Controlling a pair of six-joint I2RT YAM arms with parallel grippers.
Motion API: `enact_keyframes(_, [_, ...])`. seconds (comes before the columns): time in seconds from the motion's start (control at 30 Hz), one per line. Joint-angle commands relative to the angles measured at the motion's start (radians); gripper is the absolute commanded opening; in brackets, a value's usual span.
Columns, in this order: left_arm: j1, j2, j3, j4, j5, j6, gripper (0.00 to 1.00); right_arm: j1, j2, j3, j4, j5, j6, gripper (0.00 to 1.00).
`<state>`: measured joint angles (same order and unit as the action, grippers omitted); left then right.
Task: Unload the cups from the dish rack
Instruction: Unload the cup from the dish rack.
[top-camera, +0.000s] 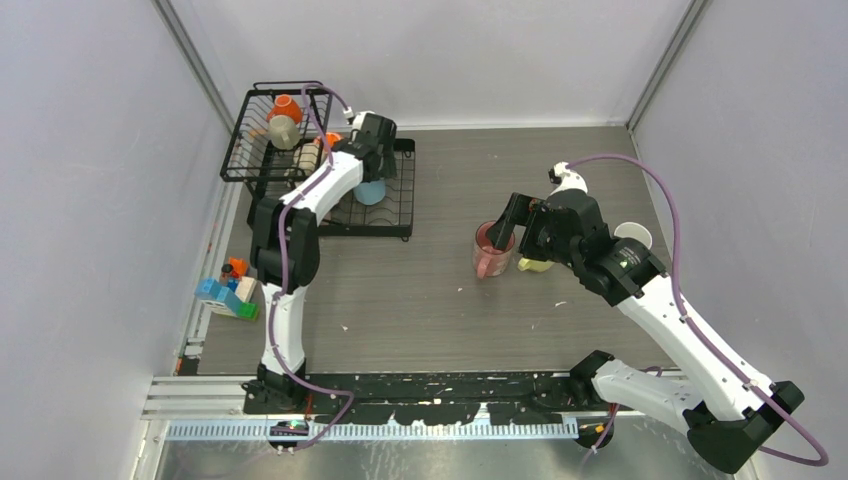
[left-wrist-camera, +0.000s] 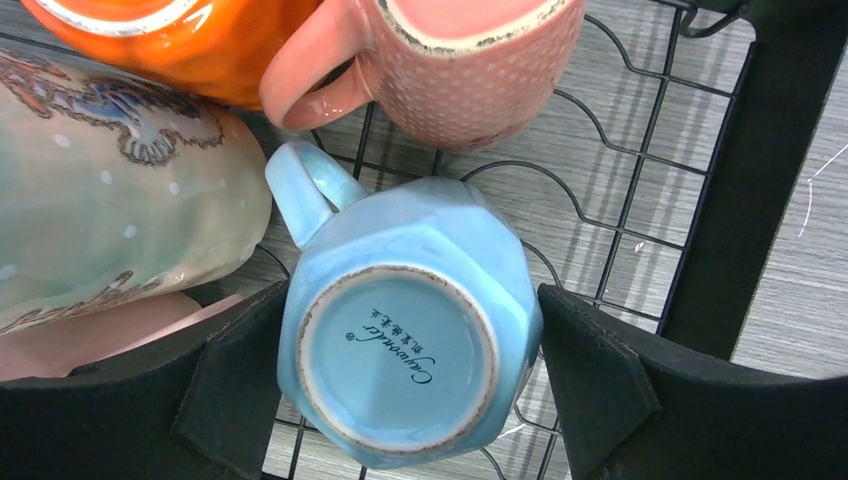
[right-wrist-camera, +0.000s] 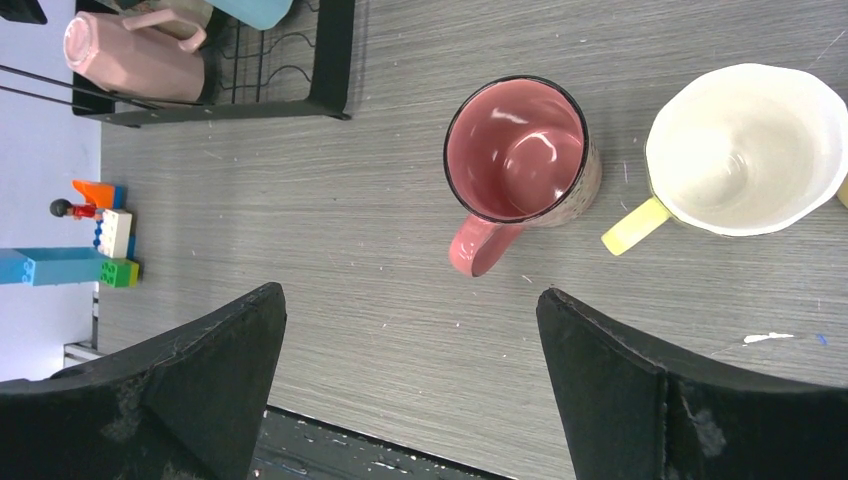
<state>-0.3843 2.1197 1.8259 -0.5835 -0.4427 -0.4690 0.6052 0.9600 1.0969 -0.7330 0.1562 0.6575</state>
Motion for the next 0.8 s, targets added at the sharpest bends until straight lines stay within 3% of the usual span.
enact_keyframes(0.0, [-0.002, 0.018, -0.004, -0.006, 0.011, -0.018, 0.9, 0.005, -0.023, -0.002, 0.033, 0.006, 0.002, 1.0])
enact_keyframes(0.1, [-0.002, 0.018, -0.001, -0.003, 0.012, -0.013, 0.85, 0.005, -0.026, -0.003, 0.032, 0.006, 0.002, 1.0])
enact_keyframes(0.17, [-0.003, 0.018, 0.005, -0.003, 0.014, -0.009, 0.77, 0.005, -0.027, -0.003, 0.033, 0.006, 0.002, 1.0])
enact_keyframes(0.57, [-0.022, -0.098, -0.018, -0.017, 0.042, -0.003, 0.07, 0.005, -0.019, -0.003, 0.053, -0.004, 0.019, 1.0])
enact_keyframes(0.63, [-0.025, -0.113, -0.011, -0.031, 0.047, -0.005, 0.0, 0.005, -0.015, -0.006, 0.06, -0.006, 0.024, 1.0])
enact_keyframes(0.77, [-0.029, -0.144, -0.005, -0.052, 0.068, -0.016, 0.0, 0.004, -0.01, -0.016, 0.081, -0.006, 0.038, 1.0])
